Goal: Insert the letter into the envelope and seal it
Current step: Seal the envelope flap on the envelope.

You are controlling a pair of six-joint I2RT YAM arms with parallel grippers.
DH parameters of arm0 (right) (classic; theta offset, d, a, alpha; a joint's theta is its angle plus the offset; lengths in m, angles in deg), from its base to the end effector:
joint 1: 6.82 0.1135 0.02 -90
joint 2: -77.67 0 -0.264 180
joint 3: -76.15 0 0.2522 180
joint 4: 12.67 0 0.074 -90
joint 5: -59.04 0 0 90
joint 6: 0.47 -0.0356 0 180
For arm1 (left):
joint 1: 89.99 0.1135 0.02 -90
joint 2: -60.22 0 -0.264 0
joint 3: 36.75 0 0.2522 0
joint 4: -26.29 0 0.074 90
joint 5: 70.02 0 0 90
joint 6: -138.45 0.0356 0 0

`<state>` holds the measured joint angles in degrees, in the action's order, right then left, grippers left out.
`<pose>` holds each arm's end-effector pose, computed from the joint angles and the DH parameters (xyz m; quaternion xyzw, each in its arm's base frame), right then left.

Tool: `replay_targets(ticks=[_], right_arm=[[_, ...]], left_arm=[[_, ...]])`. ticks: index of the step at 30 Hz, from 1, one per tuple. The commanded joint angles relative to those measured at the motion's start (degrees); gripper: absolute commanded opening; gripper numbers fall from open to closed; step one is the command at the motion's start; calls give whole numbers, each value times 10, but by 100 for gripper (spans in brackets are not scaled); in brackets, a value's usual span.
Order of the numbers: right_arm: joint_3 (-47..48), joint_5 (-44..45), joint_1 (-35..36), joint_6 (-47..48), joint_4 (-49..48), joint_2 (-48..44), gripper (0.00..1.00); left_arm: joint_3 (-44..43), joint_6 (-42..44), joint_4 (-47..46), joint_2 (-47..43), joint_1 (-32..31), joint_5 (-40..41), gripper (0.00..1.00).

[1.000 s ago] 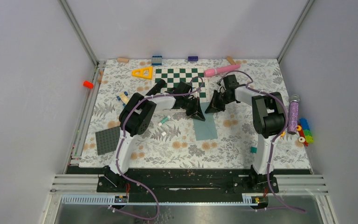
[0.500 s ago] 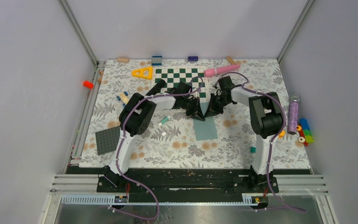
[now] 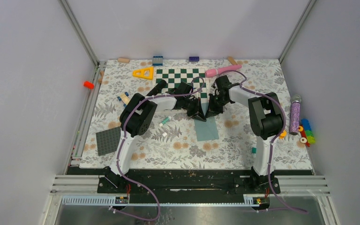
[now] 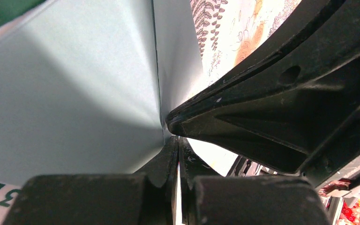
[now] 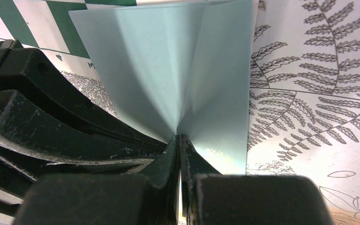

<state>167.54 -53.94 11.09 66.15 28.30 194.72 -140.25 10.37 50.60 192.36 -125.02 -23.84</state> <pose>0.3856 0.1392 0.1414 0.0055 0.9605 0.2525 0.1170 0.3777 -0.2949 0.1088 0.0951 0.8825 -0.4598 0.0261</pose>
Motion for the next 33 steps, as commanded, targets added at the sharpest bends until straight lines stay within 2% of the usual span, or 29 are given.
replay_targets(ticks=[1, 12, 19, 28, 33], right_arm=[[15, 28, 12, 20, 35, 11, 0], [27, 63, 12, -10, 35, 15, 0], [91, 130, 12, -39, 86, 47, 0], [114, 142, 12, -49, 92, 61, 0], [96, 127, 15, -51, 94, 51, 0]], left_arm=[[14, 8, 12, 8, 2, 21, 0], [17, 5, 9, 7, 3, 21, 0], [17, 4, 9, 9, 2, 17, 0], [17, 4, 9, 13, 3, 15, 0], [16, 3, 9, 13, 3, 15, 0]])
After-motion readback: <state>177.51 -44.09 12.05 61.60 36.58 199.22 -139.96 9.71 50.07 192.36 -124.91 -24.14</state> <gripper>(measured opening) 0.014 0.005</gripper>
